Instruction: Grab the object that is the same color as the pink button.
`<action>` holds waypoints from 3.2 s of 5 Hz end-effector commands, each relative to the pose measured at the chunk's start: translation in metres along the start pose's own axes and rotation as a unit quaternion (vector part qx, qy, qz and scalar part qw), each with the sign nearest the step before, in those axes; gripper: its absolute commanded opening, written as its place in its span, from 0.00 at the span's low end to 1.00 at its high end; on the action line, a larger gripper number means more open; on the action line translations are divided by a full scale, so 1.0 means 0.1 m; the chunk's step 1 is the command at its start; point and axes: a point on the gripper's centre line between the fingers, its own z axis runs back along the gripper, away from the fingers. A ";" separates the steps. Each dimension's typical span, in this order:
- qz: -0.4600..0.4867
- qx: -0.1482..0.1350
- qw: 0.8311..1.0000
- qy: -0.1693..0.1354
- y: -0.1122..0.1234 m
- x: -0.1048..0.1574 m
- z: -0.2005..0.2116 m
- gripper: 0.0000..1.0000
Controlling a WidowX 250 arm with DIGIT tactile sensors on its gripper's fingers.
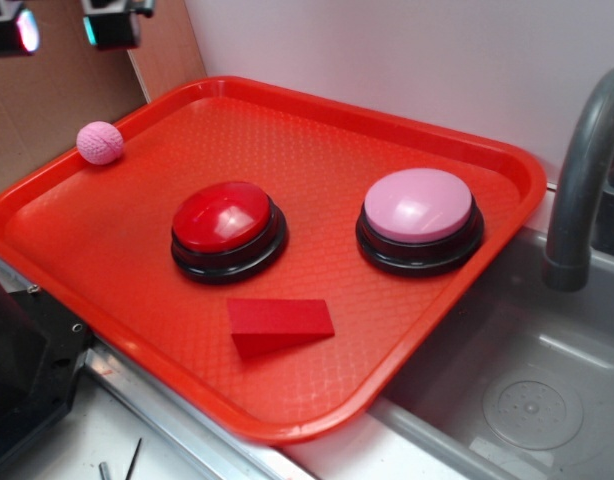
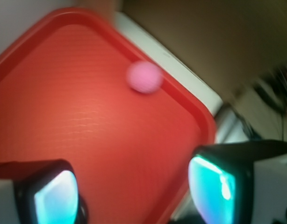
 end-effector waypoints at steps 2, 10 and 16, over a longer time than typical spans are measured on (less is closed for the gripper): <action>0.012 -0.007 1.000 -0.009 0.15 0.02 0.07 1.00; 0.202 0.016 0.978 -0.053 0.14 0.74 -1.44 1.00; 0.014 0.001 0.999 -0.046 -0.16 -0.03 -0.11 0.00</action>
